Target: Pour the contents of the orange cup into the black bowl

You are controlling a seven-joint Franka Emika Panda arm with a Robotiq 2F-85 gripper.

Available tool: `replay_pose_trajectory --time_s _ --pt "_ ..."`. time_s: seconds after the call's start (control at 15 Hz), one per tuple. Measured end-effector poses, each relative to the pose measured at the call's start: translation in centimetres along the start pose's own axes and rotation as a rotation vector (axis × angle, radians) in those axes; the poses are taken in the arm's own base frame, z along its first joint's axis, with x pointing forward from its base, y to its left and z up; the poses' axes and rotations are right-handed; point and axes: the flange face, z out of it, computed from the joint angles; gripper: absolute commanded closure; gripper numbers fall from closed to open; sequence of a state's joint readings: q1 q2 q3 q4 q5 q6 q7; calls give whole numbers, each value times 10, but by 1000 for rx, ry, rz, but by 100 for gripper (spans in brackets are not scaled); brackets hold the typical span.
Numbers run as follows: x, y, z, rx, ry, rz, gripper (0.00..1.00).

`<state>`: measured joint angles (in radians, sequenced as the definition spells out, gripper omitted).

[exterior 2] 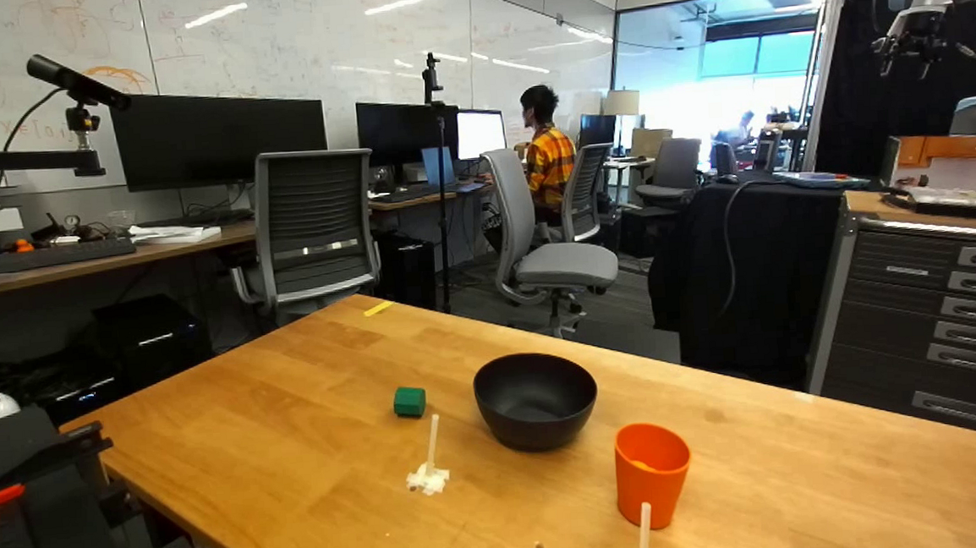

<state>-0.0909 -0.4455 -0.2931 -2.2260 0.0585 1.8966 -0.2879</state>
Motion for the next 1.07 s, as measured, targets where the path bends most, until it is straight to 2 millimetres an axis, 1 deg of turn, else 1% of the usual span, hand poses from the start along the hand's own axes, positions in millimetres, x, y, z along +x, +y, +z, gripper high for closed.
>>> replay_pose_trajectory --time_s 0.27,0.53,0.8,1.07 --pt "20 32 17 29 50 90 0" --pt "35 59 30 37 66 161 0" --pt "45 80 42 45 67 212 0" --pt "52 101 61 36 48 255 0"
